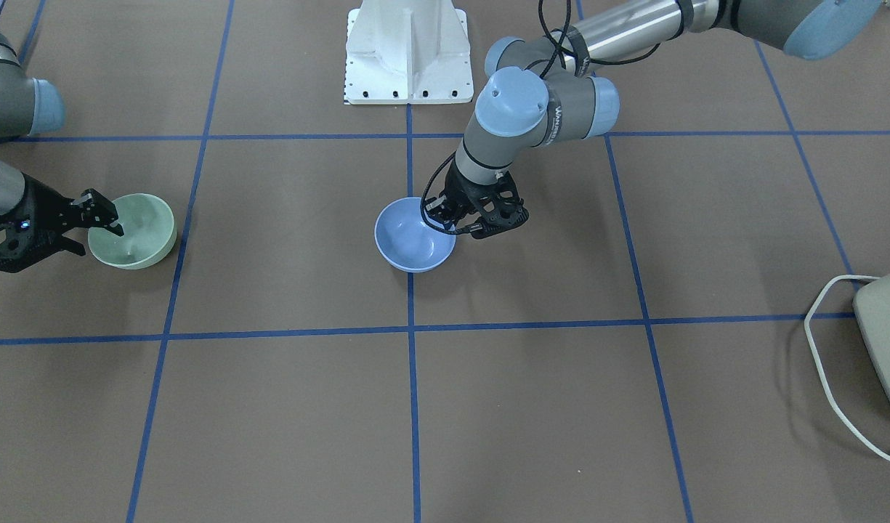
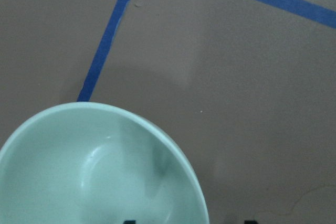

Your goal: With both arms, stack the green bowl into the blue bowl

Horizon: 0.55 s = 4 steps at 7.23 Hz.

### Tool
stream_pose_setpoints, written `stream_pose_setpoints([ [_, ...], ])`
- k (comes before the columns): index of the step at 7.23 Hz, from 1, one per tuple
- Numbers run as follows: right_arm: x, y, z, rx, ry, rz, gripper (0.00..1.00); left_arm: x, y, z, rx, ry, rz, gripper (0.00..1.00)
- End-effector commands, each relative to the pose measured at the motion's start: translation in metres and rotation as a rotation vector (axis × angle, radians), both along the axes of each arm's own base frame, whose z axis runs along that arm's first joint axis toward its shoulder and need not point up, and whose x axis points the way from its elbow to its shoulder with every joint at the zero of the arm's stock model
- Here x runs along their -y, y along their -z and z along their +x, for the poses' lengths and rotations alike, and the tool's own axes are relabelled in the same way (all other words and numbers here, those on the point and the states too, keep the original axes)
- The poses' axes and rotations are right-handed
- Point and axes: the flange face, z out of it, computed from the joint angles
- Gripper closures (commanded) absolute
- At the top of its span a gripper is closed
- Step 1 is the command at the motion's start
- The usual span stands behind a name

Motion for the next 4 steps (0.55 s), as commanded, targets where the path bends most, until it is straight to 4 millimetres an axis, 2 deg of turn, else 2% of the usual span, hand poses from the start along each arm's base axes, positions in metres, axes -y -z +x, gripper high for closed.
stream_pose_setpoints([
  [1,0.0,0.0,0.0,0.001,0.001,-0.001,0.25,-0.001,0.001,0.0,-0.006,-0.001,0.007,0.69],
  [2,0.0,0.0,0.0,0.0,0.001,-0.002,0.26,-0.001,0.003,0.0,-0.01,-0.003,0.012,0.54],
  [3,0.0,0.0,0.0,0.0,0.001,-0.002,0.4,-0.001,0.008,-0.003,-0.017,-0.002,0.016,0.43],
  [4,0.0,0.0,0.0,0.0,0.001,-0.002,0.52,-0.002,0.014,-0.008,-0.029,0.002,0.024,0.38],
])
